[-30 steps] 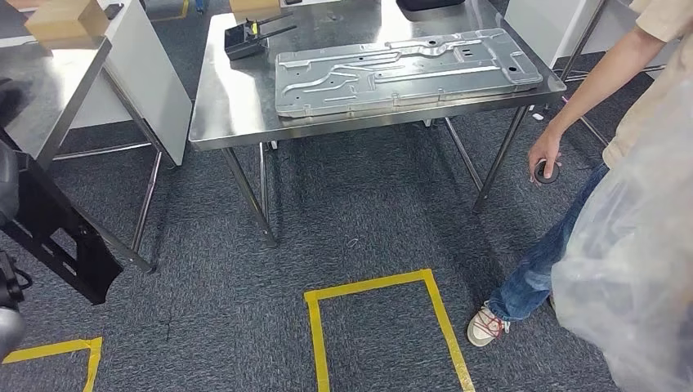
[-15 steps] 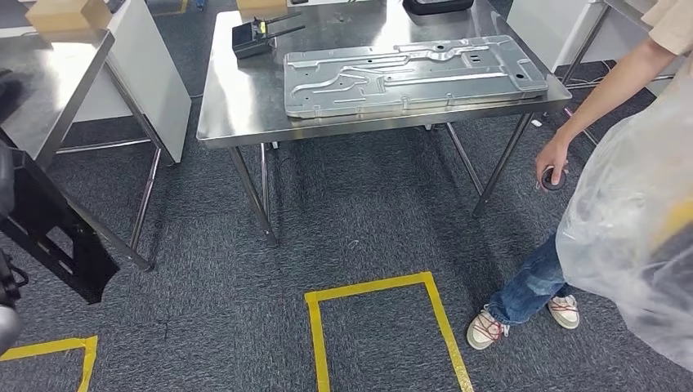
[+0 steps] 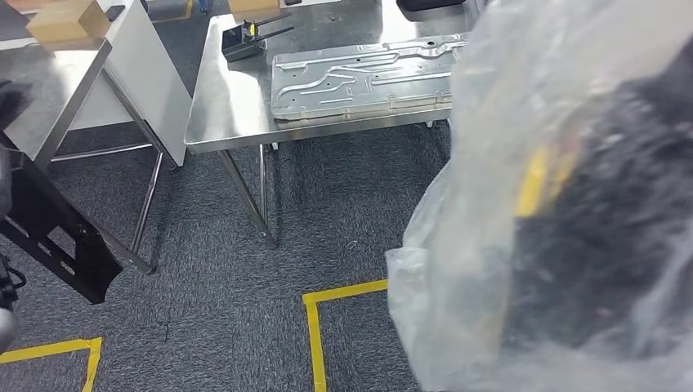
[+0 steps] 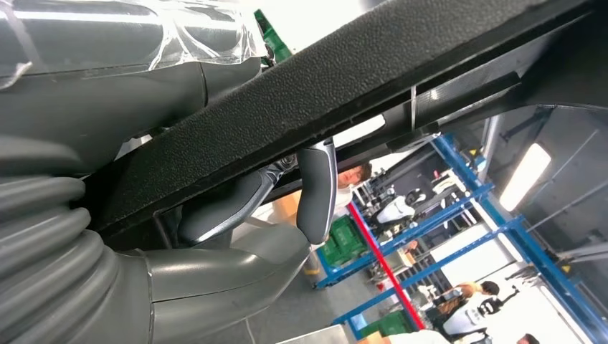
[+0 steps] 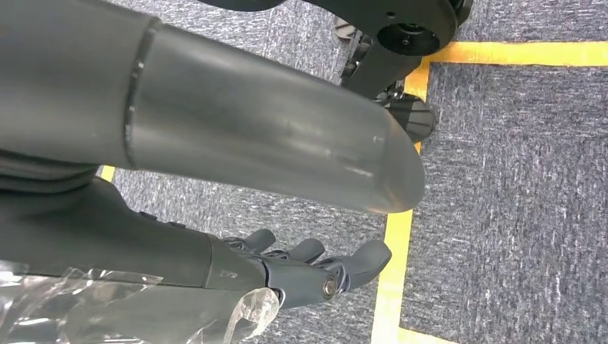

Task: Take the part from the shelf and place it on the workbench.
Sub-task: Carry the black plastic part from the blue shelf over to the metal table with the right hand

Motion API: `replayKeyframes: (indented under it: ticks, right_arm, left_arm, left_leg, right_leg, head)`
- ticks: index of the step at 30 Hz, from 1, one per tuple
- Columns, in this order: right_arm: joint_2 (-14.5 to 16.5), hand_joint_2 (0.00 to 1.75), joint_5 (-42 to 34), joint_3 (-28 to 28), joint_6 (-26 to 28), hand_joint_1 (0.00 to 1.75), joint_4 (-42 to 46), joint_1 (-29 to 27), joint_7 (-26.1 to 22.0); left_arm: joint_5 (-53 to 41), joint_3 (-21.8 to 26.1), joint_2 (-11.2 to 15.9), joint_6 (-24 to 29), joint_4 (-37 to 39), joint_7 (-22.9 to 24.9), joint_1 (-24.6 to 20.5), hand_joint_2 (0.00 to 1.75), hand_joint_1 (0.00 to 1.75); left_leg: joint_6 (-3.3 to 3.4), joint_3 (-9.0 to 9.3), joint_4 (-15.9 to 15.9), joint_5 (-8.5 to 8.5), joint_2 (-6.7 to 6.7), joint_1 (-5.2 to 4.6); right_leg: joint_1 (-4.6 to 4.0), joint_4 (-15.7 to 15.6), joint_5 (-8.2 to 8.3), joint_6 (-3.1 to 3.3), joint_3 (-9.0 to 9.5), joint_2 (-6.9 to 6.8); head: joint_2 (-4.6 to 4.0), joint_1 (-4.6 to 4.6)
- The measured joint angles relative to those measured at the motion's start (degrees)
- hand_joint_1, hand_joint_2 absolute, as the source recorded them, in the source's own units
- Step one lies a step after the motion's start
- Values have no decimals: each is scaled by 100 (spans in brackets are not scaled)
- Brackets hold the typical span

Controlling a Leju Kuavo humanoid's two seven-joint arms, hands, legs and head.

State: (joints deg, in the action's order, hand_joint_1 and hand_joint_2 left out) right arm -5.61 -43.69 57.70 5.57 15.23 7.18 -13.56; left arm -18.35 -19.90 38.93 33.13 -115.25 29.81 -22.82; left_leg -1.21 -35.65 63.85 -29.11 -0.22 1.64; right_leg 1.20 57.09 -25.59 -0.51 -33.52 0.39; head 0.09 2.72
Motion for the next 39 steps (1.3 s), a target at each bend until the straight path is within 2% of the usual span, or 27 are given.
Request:
replayKeyframes:
  ticks: [1,2,3,4,7,8,11,14,15,16,18,19,20,21,23,24,25,28,30,31,33,34,35,36,37,38,39]
  right_arm:
    - [2,0,0,0,-3,0,0,-2,-1]
    - [4,0,0,1,-6,0,0,-4,-1]
    - [7,0,0,1,-9,0,0,-5,-1]
    - [8,0,0,1,-12,0,0,-5,-1]
    - [8,0,0,1,-13,0,1,7,-1]
    - [15,0,2,1,-13,0,2,13,-1]
    - [37,0,7,0,-14,0,1,29,-3]
    - [33,0,11,-1,-13,0,0,43,-4]
    - [32,0,13,0,-14,0,0,48,-5]
    - [31,0,14,1,-14,0,0,48,-5]
    - [32,0,16,1,-15,0,0,51,-4]
    - [32,0,16,2,-15,0,0,50,-2]
    - [32,0,16,2,-15,0,0,47,-2]
    - [30,0,16,3,-15,0,0,45,-2]
    - [27,0,15,3,-15,0,0,42,-2]
    - [28,0,15,2,-15,0,0,42,-3]
    - [31,0,16,2,-15,0,0,44,-2]
    - [34,0,16,1,-15,0,0,55,-3]
    - [33,0,15,1,-15,0,0,60,-5]
    - [33,0,15,1,-15,0,0,60,-6]
    - [33,0,15,1,-15,0,0,59,-8]
    - [34,0,15,1,-15,0,0,58,-8]
    - [34,0,15,1,-15,0,0,57,-8]
    - [34,0,15,1,-15,0,0,56,-8]
    - [34,0,13,1,-15,0,0,55,-8]
    - [37,0,10,1,-15,0,0,53,-8]
    - [55,0,5,0,-15,0,0,54,-9]
  left_arm:
    - [7,13,4,-4,-1,-13,2,175,175]
    - [13,20,4,-9,-1,-20,5,175,175]
    - [20,22,4,-14,-1,-23,9,175,175]
    - [28,24,4,-18,-1,-23,11,175,175]
    - [36,44,5,-24,-2,-25,-2,175,175]
    - [36,52,10,-24,-3,-26,-13,175,175]
    - [38,61,23,-32,-12,-37,-52,175,175]
    - [39,70,32,-41,-29,-43,-63,175,175]
    - [38,71,34,-44,-34,-45,-73,175,175]
    - [39,70,34,-48,-36,-47,-80,175,175]
    - [40,55,32,-59,-36,-51,-87,175,175]
    - [41,46,29,-65,-36,-51,-81,175,175]
    - [41,40,26,-71,-36,-52,-79,175,175]
    - [41,38,22,-79,-37,-52,-78,175,175]
    - [39,38,20,-102,-38,-52,-86,175,175]
    - [39,39,19,-114,-39,-52,-93,175,175]
    - [39,39,19,-126,-44,-53,-102,175,175]
    - [37,37,20,-146,-60,-54,-117,175,175]
    - [36,39,20,-148,-65,-55,-123,175,175]
    - [36,39,20,-149,-67,-55,-132,175,175]
    - [37,37,19,-155,-68,-55,-145,175,175]
    - [37,33,19,-159,-68,-54,-145,175,175]
    - [38,28,18,-161,-68,-54,-142,175,175]
    - [38,24,17,-163,-68,-54,-141,175,175]
    - [38,21,18,-164,-68,-54,-144,175,175]
    - [38,20,19,-166,-70,-54,-151,175,175]
    - [37,21,19,-169,-74,-54,-160,175,175]
  left_leg:
    - [-1,-217,439,-189,-1,-8]
    - [2,-409,798,-310,-1,-14]
    - [12,-522,980,-329,-1,-19]
    - [30,-517,925,-236,-1,-26]
    - [132,-46,-123,367,3,-71]
    - [180,106,-460,489,11,-99]
    - [266,252,-843,553,35,-155]
    - [280,336,-974,590,27,-118]
    - [284,384,-1027,604,26,-95]
    - [290,421,-1056,607,28,-75]
    - [308,444,-1061,585,25,-75]
    - [305,454,-1059,571,23,-72]
    - [294,468,-1056,553,17,-65]
    - [273,491,-1049,528,9,-52]
    - [199,532,-1002,448,-4,-29]
    - [158,535,-960,403,-9,-31]
    - [126,531,-930,367,-12,-37]
    - [92,526,-902,311,-11,-33]
    - [71,422,-652,178,7,-15]
    - [61,270,-347,49,15,-16]
    - [61,-198,492,-229,16,-23]
    - [69,-416,821,-290,16,-25]
    - [89,-548,957,-246,15,-32]
    - [123,-558,849,-90,15,-47]
    - [182,-459,524,153,14,-76]
    - [267,-303,95,415,14,-119]
    - [371,-141,-293,598,25,-167]
  right_leg:
    - [-10,0,-6,17,1,2]
    - [-20,1,-14,31,4,4]
    - [-29,1,-22,43,13,7]
    - [-35,1,-31,54,28,7]
    - [-54,-1,-59,67,95,10]
    - [-70,2,-71,59,107,11]
    - [-83,-13,-98,-4,111,2]
    - [-79,16,-163,-94,131,-19]
    - [-80,199,-272,-121,54,-20]
    - [-72,510,-424,-141,-99,-20]
    - [-55,1303,-727,-177,-544,-19]
    - [-44,1532,-753,-193,-700,-20]
    - [-33,1544,-667,-209,-750,-21]
    - [-19,1324,-484,-226,-679,-21]
    - [13,561,-73,-262,-346,-14]
    - [21,268,41,-248,-215,2]
    - [22,105,78,-216,-144,18]
    - [6,65,33,-74,-126,42]
    - [11,61,7,-7,-93,49]
    - [10,58,-8,23,-74,54]
    - [-4,58,-44,75,-43,62]
    - [-15,58,-66,96,-20,68]
    - [-29,58,-93,108,14,76]
    - [-48,57,-125,116,61,84]
    - [-71,54,-162,119,119,90]
    - [-87,48,-198,122,176,94]
    - [-111,42,-234,113,221,92]
  head:
    - [0,2]
    - [0,4]
    - [0,4]
    - [0,5]
    - [0,7]
    - [0,8]
    - [0,9]
    - [0,7]
    - [0,3]
    - [0,-4]
    - [0,-15]
    - [0,-19]
    - [0,-20]
    - [0,-22]
    - [0,-26]
    - [0,-27]
    - [0,-27]
    - [0,-23]
    - [0,-17]
    - [0,-13]
    - [0,-5]
    - [0,-2]
    - [0,-1]
    - [0,-1]
    - [0,-1]
    - [0,0]
    - [0,-2]
